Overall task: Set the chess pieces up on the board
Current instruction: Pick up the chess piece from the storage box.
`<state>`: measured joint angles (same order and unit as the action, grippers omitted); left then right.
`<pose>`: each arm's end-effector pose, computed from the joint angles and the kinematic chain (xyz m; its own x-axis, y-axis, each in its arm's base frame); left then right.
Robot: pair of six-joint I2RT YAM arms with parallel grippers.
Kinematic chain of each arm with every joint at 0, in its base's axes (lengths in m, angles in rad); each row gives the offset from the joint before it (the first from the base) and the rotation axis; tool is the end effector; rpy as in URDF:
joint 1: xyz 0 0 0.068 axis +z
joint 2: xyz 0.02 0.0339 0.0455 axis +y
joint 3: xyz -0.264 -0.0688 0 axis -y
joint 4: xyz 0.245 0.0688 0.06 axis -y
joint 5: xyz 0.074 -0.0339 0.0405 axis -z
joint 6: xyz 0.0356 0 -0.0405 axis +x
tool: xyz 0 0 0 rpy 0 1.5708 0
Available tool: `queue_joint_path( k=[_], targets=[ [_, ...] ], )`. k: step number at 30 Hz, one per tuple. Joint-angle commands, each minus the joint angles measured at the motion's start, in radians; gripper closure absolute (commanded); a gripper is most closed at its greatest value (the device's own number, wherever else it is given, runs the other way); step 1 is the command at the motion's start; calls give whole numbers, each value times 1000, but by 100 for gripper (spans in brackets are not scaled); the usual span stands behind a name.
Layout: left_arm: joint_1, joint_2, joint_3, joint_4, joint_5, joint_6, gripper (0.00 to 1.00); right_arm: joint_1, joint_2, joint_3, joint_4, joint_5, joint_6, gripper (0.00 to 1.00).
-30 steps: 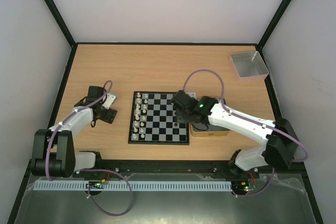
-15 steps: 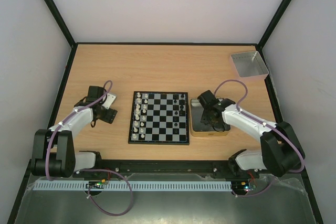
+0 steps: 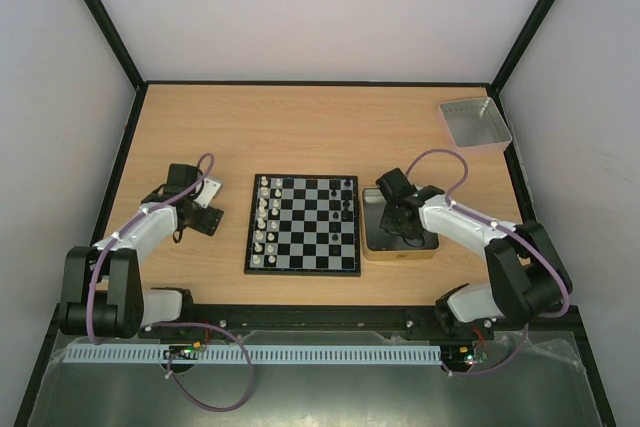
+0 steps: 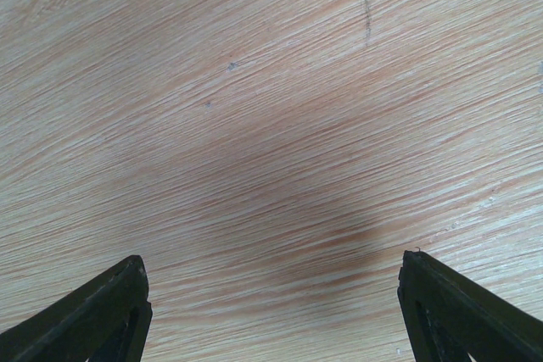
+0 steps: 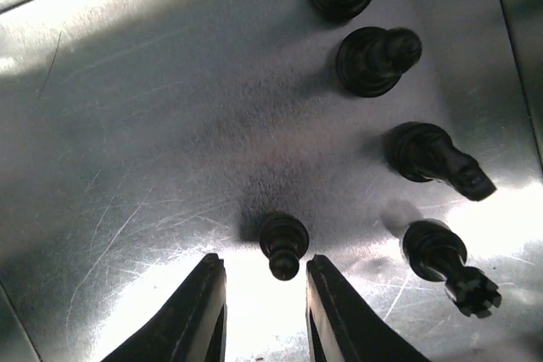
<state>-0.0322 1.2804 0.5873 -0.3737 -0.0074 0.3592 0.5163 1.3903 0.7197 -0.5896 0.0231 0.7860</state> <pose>0.2240 -0.0070 0.1601 -0.8093 0.3778 -0.4498 0.3345 0.9259 0.1758 0.2051 0.1155 0.1636 -0.9300 0.2854 -0.2315 0.2414 0.9494 0.2007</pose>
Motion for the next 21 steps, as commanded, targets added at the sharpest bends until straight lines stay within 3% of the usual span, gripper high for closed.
queue_joint_path(
  k=[1, 10, 21],
  targets=[
    [0, -13, -9, -19, 7, 8, 20, -16, 11, -2, 17, 31, -13, 76],
    [0, -13, -10, -17, 7, 9, 20, -34, 27, 1, 24, 40, -26, 81],
    [0, -14, -10, -17, 4, 7, 20, -41, 25, 6, 20, 37, -36, 98]
  ],
)
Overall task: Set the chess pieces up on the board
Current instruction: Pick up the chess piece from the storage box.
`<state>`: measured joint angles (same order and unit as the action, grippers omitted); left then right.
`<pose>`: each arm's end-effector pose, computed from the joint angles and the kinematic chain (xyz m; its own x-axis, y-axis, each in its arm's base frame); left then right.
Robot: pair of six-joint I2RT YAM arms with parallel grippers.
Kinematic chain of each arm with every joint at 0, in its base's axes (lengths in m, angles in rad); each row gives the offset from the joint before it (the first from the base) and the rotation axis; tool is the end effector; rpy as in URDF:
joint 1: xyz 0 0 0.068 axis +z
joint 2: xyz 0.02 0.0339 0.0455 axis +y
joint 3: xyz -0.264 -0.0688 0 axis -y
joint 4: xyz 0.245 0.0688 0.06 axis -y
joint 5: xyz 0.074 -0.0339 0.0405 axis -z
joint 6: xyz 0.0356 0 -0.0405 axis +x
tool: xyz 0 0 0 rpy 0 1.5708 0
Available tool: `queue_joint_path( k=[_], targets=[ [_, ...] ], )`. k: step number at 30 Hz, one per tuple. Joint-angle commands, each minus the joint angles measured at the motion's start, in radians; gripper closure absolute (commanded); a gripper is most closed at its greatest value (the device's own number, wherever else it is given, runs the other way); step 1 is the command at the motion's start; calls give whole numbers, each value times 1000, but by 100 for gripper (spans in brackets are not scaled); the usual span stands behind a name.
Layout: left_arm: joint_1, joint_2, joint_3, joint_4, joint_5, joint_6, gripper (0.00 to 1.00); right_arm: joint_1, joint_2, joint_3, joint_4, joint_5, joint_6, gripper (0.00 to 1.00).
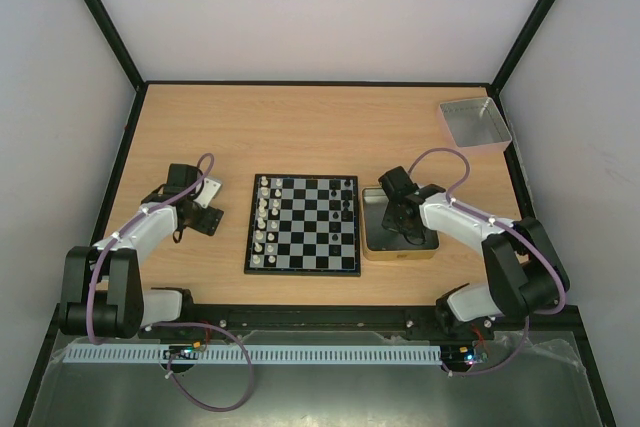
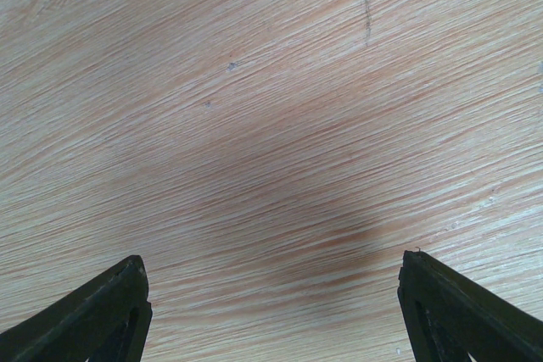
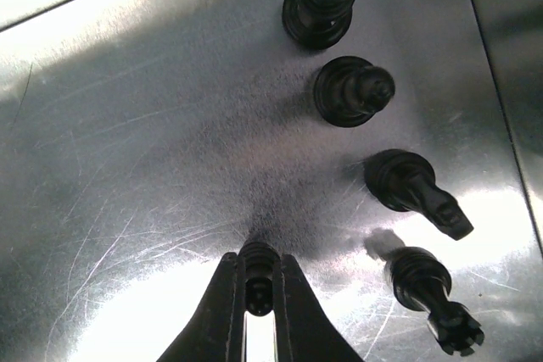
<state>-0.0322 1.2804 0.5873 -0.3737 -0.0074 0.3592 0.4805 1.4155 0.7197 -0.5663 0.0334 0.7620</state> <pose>0.2240 -0.0070 0.1601 -0.8093 0.3778 -0.4498 0.3345 0.9259 0.1758 0.2125 0.1094 0.1589 -0.9239 0.2965 -0.2418 0.2556 0.9486 0.1867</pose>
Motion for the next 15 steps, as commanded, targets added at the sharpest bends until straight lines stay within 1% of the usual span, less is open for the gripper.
queue_joint_path(
  k=[1, 6, 9, 12, 15],
  targets=[
    [0, -12, -10, -16, 4, 7, 20, -5, -8, 9, -9, 32, -14, 98],
    [0, -9, -9, -13, 3, 6, 20, -3, -46, 36, -54, 29, -26, 98],
    [0, -6, -9, -13, 0, 6, 20, 24, -88, 66, -101, 29, -23, 98],
    [-1, -8, -9, -14, -3, 4, 20, 104, -104, 136, -167, 71, -8, 98],
    [0, -6, -9, -15, -9, 1, 20, 240, -107, 219, -240, 125, 32, 98]
  ],
)
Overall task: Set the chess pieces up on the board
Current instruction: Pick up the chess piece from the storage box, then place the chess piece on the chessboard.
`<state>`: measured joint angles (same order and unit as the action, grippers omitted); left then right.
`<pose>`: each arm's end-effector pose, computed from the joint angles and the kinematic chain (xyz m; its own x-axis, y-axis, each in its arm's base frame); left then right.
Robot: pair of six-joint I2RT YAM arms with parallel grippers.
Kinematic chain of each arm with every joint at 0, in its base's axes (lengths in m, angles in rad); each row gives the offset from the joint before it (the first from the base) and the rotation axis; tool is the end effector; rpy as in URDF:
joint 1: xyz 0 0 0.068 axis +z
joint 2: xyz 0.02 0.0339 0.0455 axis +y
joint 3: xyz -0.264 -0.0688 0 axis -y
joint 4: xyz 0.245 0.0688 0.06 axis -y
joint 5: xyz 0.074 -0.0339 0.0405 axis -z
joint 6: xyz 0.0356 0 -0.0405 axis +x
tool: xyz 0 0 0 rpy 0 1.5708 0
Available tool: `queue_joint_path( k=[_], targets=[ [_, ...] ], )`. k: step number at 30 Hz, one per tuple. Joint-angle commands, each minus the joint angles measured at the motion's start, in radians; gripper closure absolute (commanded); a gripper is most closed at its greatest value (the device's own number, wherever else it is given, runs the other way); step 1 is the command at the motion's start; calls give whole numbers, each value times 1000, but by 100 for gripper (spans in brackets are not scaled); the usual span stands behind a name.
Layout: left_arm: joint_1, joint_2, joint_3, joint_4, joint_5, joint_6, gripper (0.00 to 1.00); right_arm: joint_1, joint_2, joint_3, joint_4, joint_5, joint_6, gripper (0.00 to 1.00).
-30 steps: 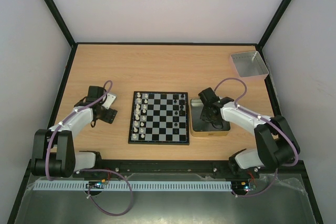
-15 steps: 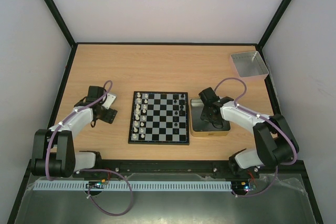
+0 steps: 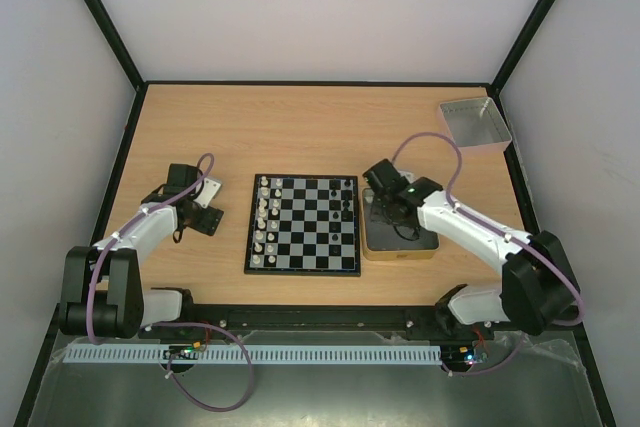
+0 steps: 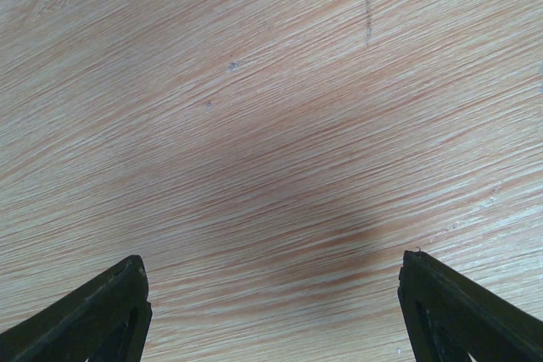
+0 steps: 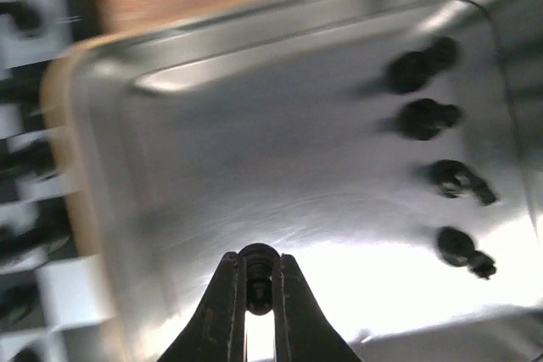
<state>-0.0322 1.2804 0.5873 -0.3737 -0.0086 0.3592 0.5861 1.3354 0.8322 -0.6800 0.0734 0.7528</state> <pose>0.2240 -0.0069 0.1601 -0.8095 0.3778 -0.4495 0.3339 0.9259 0.1768 0.2042 0.1324 0.2033 -0.9242 0.2048 -0.3222 0.1416 0.9676 0.2089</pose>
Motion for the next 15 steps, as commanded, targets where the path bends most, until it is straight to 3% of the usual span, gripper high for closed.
queue_joint_path(
  k=[1, 9, 15],
  targets=[
    [0, -7, -10, -14, -10, 0, 20, 172, -24, 132, -148, 89, 50, 98],
    [2, 5, -10, -11, -17, -2, 20, 457, 34, 208, -203, 77, 137, 98],
    [2, -2, -10, -12, -18, -2, 20, 570, 99, 162, -138, 42, 169, 98]
  ],
)
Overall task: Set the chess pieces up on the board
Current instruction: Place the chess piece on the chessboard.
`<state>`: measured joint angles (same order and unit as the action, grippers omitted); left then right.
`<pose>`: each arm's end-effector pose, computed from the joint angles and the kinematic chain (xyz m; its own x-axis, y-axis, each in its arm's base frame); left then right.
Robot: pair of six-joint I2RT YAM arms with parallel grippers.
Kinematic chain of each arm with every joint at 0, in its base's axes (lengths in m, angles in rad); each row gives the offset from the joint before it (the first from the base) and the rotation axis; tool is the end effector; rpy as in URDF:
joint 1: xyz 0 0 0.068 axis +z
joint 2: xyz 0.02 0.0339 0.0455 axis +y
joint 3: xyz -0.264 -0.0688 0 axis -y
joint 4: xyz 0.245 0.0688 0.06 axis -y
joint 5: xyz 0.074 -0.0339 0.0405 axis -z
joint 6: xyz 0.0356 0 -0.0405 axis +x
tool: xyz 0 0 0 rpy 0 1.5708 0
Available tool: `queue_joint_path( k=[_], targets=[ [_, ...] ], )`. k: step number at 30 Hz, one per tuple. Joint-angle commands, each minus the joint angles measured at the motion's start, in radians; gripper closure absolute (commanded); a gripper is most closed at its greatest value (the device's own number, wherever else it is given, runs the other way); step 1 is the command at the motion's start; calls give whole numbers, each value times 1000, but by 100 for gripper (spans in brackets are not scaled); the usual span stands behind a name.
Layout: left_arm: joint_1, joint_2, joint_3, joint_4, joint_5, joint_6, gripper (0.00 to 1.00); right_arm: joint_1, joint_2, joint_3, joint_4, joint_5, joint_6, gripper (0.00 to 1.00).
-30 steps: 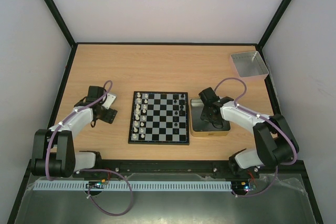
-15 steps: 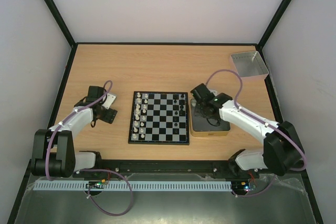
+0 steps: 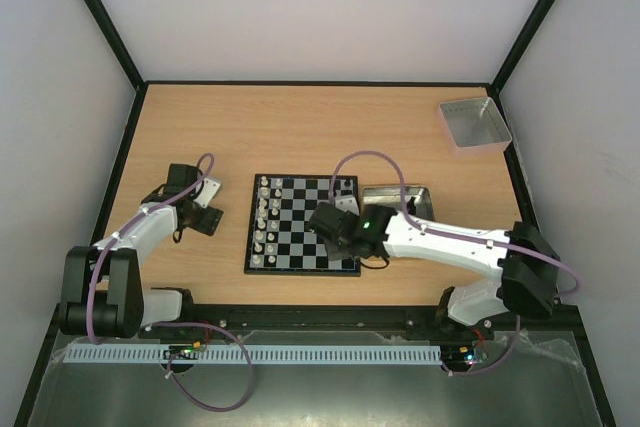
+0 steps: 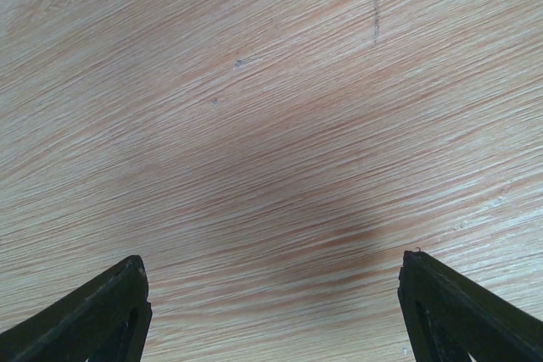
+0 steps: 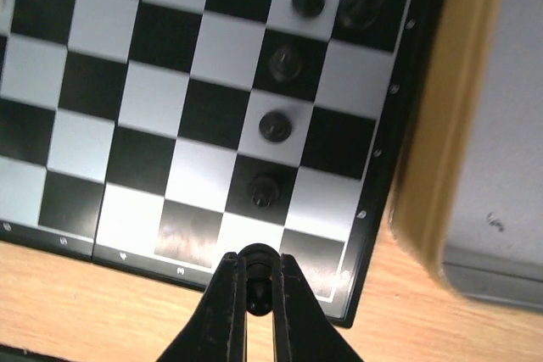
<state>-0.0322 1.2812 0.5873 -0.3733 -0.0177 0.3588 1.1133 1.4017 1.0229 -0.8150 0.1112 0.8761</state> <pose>0.2241 -0.0066 0.1600 -0.8113 0.3774 -0.4464 0.3295 0.9260 0.1840 0.1209 0.2366 0.2372 -0.9340 -0.1686 -0.3149 -0.2437 0.9453 0.2168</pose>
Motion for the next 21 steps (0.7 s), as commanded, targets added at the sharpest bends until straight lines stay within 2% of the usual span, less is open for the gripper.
queue_joint_path(
  k=[1, 21],
  targets=[
    [2, -3, -10, -12, -9, -1, 20, 43, 36, -41, 9, -3, 47, 98],
    [8, -13, -10, -14, -2, 0, 20, 44, 131, -111, 151, -66, 30, 97]
  ],
)
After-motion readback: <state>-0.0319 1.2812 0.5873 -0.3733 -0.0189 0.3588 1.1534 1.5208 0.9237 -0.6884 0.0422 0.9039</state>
